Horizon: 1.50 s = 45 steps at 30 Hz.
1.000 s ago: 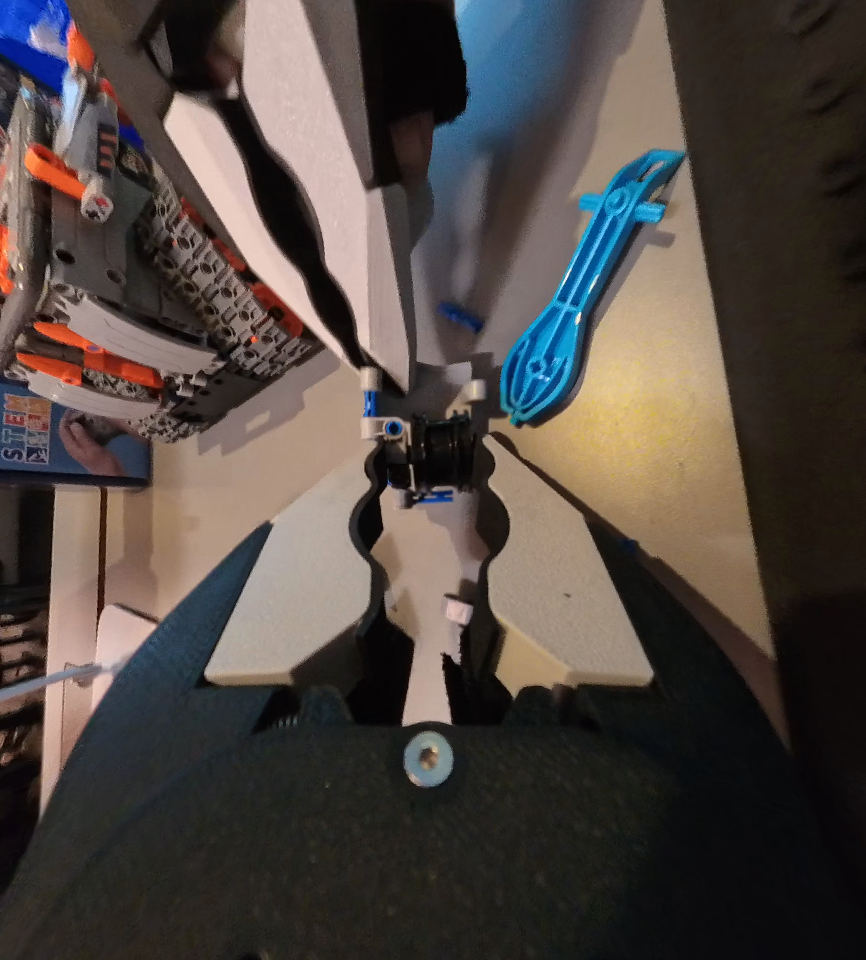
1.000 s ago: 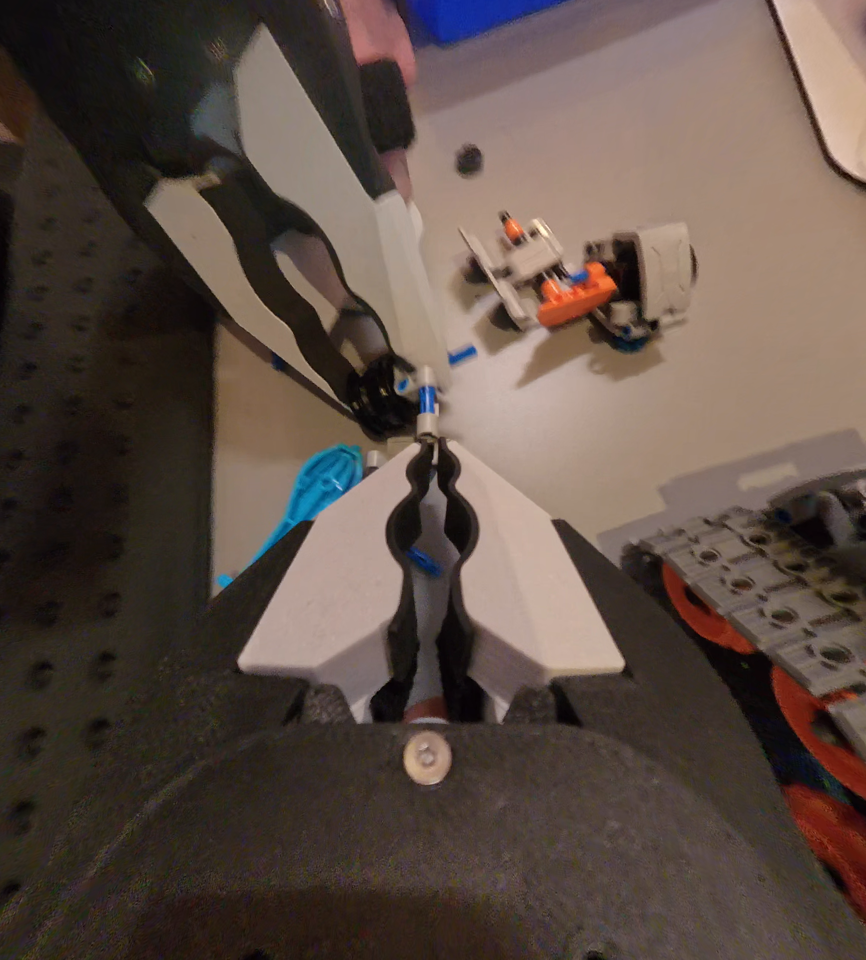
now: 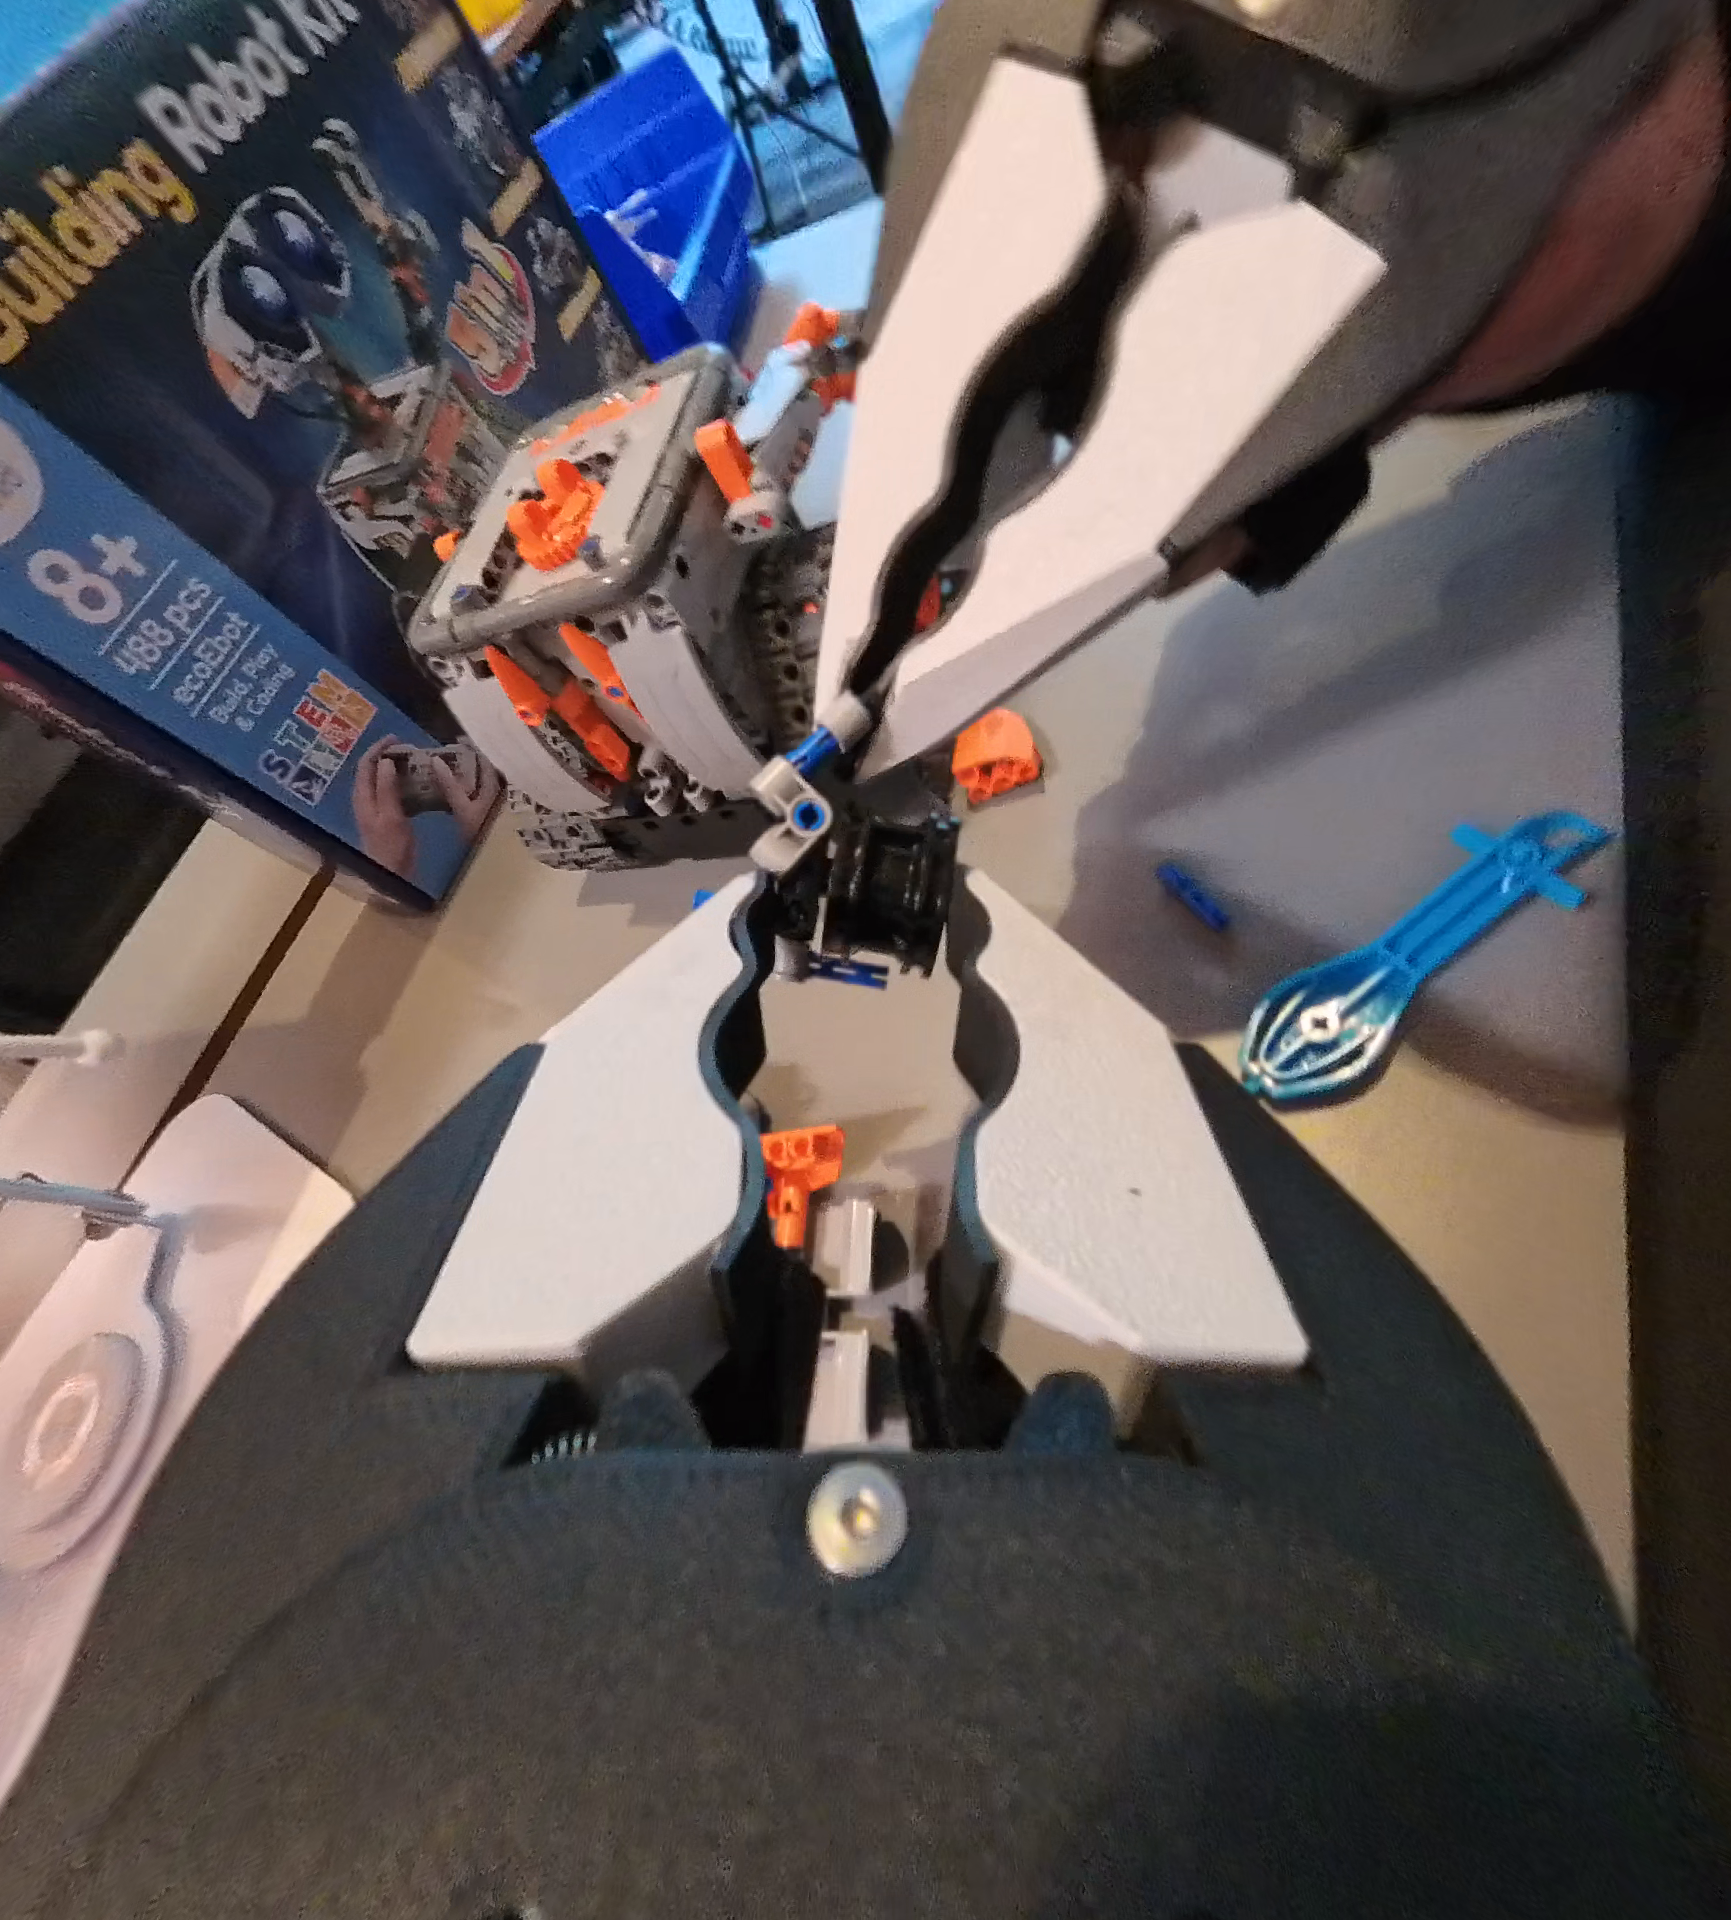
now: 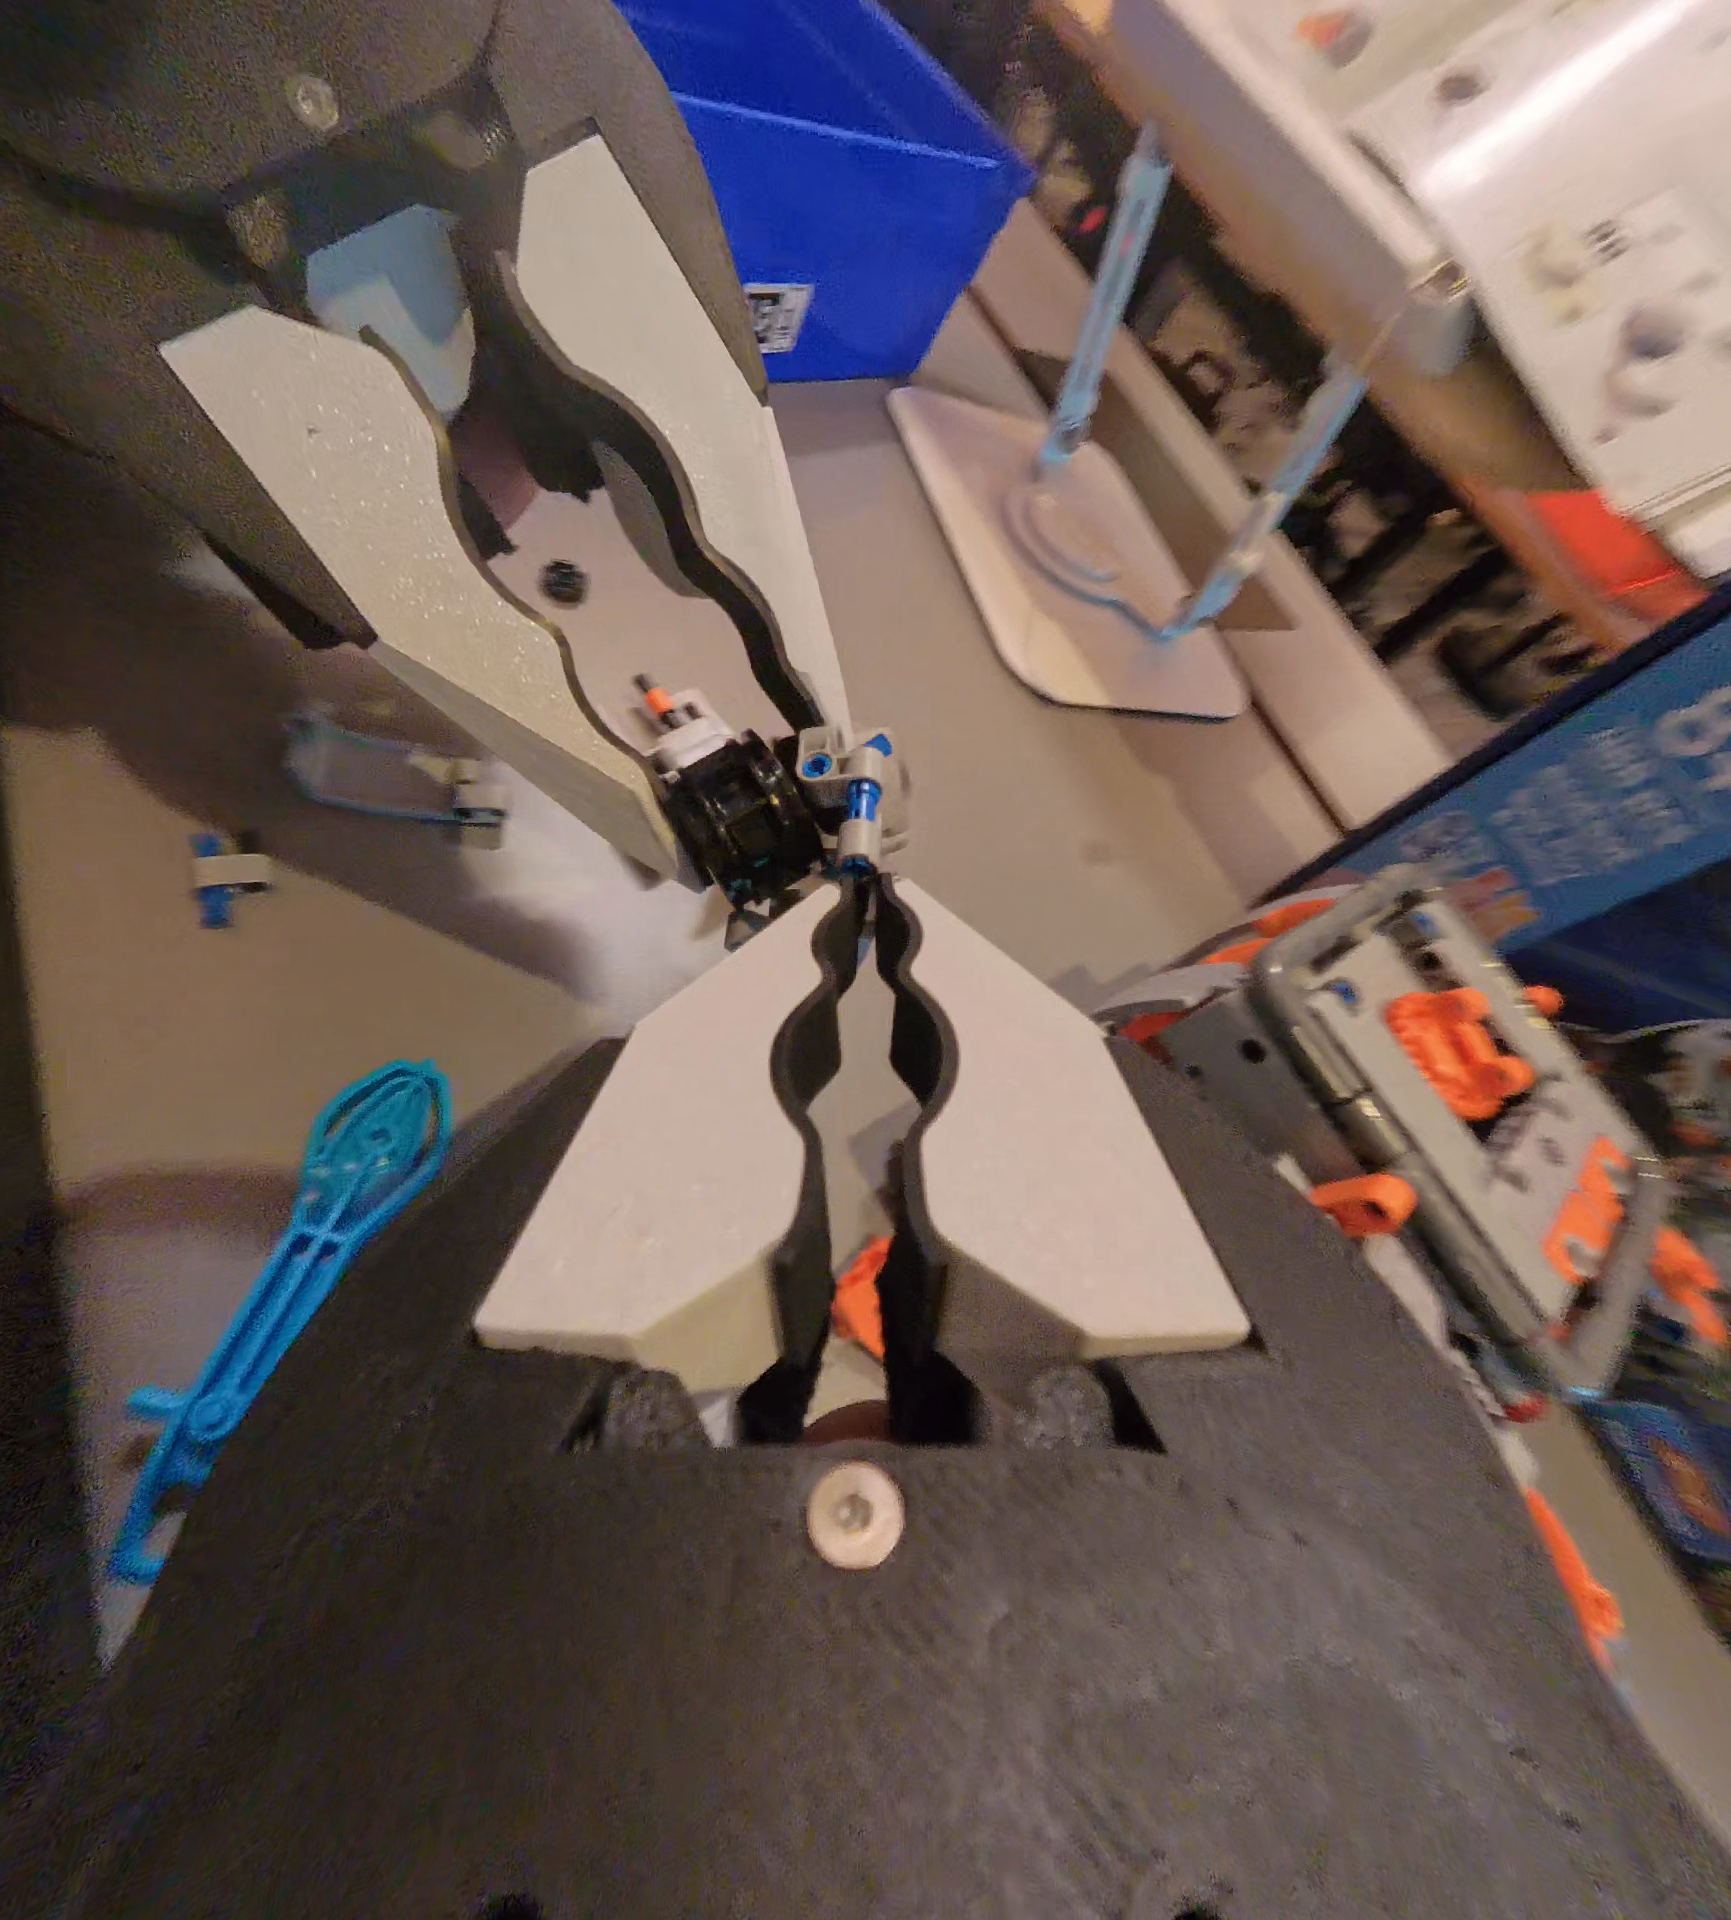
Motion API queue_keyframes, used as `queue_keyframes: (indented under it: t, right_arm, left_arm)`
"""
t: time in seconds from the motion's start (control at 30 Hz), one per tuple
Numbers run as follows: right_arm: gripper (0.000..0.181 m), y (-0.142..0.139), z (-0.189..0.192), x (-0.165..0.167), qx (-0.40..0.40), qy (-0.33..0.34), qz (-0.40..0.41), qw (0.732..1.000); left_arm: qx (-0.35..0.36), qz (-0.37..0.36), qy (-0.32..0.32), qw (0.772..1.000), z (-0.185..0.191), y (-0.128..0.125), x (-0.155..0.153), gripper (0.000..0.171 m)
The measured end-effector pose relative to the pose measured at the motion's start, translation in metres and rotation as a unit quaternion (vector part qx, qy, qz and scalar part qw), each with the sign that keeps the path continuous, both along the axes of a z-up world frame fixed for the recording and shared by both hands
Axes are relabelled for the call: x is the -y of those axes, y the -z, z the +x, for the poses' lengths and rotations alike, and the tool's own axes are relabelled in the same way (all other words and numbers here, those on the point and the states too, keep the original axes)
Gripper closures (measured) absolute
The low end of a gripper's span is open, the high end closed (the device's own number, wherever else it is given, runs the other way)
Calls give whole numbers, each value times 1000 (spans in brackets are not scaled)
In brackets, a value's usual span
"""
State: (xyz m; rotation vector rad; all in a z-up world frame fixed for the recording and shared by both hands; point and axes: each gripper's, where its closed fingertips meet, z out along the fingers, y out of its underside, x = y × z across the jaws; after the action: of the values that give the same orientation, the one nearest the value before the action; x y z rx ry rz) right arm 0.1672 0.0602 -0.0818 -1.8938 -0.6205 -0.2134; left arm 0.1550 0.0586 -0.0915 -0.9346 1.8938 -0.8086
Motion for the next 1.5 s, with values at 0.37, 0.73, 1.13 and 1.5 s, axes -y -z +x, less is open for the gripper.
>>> queue_keyframes:
  t: [0.37,0.73,1.13,1.5]
  right_arm:
    - [179,-40,2,0,78,55,125,988]
    - [181,-35,11,4,-172,-7,57,983]
    - [181,-62,22,8,81,92,163,979]
    - [181,-63,42,14,-142,58,115,981]
  left_arm:
    - [60,-136,-11,989,11,-33,-2,140]
    - [94,-183,23,978,13,-50,-2,142]
    - [100,-393,-3,914,30,-74,2,141]
    - [37,-381,44,923,31,-60,16,123]
